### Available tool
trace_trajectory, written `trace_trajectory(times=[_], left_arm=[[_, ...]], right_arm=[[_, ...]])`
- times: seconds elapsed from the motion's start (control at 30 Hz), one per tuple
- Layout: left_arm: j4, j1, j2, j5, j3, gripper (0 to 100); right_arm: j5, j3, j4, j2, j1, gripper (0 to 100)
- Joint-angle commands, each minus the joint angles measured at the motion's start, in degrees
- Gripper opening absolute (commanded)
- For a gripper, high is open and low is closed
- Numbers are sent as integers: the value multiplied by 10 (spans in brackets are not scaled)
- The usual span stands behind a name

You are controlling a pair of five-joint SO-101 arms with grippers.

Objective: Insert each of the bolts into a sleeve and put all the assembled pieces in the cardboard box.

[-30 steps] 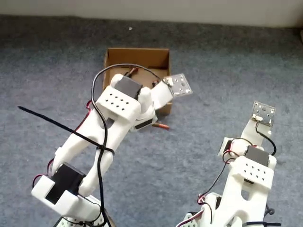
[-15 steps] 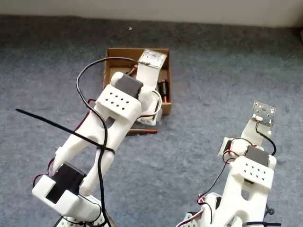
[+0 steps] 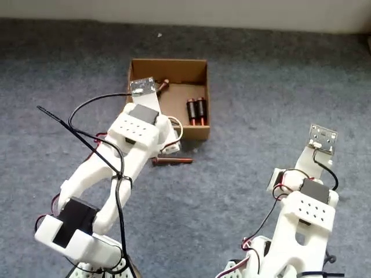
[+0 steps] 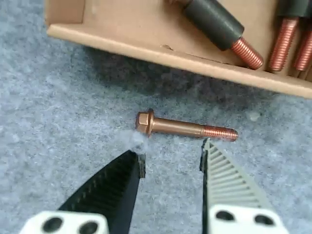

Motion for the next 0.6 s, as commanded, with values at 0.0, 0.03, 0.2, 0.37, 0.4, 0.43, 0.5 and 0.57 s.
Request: trace_trajectory(times=[0.0,0.03,0.2,0.37,0.4,0.43,0.5,0.57], left_arm=[[-6,-3,-2,13,1,254],[-7,-3,-1,18,0,272],[-9,10,-1,41,-1,310],[-10,30,30,57,-6,312],[-11,30,51,57,-12,312],[-13,29,77,57,-22,312],[-13,28,133,57,-48,312],[-11,27,184,58,-87,312]], right_arm=[[8,-3,1,-15,2,5],[8,-3,1,-15,-1,5],[7,-3,1,-15,-3,5],[7,-3,1,-15,-3,5],[7,-3,1,-15,-3,5],[7,-3,1,-15,-3,5],[7,-3,1,-15,-3,5],[7,-3,1,-15,-3,5]])
